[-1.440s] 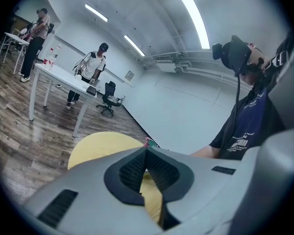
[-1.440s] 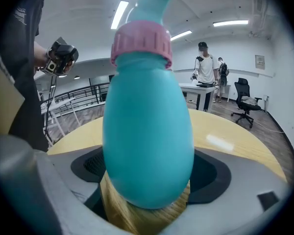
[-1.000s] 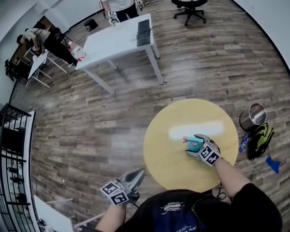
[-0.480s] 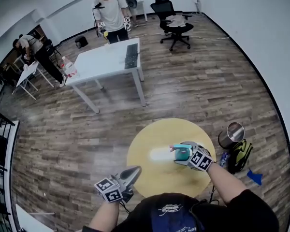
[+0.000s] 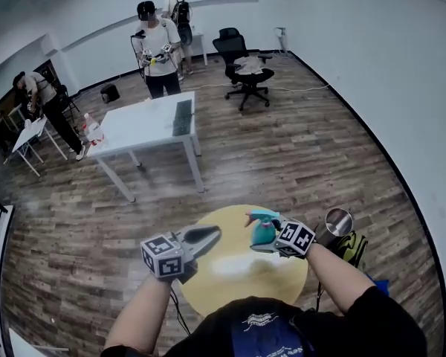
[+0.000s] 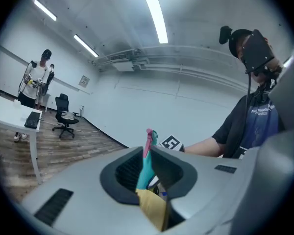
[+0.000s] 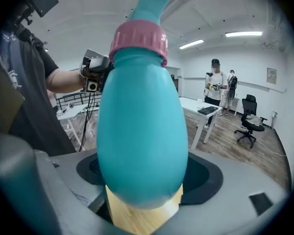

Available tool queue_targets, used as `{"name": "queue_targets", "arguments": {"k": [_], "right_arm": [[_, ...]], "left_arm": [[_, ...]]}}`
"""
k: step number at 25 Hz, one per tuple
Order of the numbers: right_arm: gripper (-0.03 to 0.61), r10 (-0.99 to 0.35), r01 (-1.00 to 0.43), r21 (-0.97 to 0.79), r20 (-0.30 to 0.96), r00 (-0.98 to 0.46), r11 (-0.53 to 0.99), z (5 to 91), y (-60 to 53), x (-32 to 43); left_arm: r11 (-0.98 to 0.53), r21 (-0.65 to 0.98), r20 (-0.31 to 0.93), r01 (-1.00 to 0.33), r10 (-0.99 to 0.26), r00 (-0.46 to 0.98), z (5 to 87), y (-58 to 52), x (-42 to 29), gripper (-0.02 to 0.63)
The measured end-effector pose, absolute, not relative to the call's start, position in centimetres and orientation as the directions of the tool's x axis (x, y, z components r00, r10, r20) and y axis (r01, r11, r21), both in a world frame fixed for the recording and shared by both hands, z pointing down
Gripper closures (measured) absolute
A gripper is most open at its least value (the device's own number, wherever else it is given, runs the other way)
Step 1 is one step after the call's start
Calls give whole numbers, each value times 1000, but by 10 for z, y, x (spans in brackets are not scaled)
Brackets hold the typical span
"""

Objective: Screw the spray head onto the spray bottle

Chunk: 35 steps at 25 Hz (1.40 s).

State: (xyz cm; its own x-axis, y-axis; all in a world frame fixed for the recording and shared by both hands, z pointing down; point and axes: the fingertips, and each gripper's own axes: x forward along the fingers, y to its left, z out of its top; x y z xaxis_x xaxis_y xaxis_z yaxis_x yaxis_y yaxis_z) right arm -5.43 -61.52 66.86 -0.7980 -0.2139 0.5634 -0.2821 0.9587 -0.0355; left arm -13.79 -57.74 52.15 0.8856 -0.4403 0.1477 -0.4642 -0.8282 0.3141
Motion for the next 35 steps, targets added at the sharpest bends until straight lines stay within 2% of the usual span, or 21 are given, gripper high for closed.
{"name": "queue_targets", "arguments": {"k": [1,2,5,10,18,23,31,35], "right_arm": [[156,-228,-295,-37,545,-807,955,655,-620,-54],[156,-243,-310,-43,524,-817,950,641,-625,-54],[156,-288,-359,-70,466,-837,930,603,-637,-55],[156,-371,-448,-54,478,-796,892,580,-637,-58],[156,-450,-551,-32,538,-713,834,586,-642,-61],[156,-459,-570,-33,555,-693,821,591,-641,-59],[156,-448,-533,23,573,-686,846,594,-630,-76],[156,-464,-537,68,602,-650,841,600,-630,-61]], "left_arm": [[-834,303,154,-462,-435,887,512,-585,-129,498],[-839,289,163,-460,-431,888,505,-592,-121,435],[-859,244,182,-449,-415,892,487,-599,-92,353],[-844,186,204,-504,-468,860,470,-600,-53,349],[-747,151,266,-647,-600,754,471,-611,-58,328],[-777,160,282,-609,-556,782,482,-593,-43,327],[-769,149,248,-622,-580,776,470,-593,-55,327],[-737,242,228,-631,-589,775,451,-594,-80,327]]}}
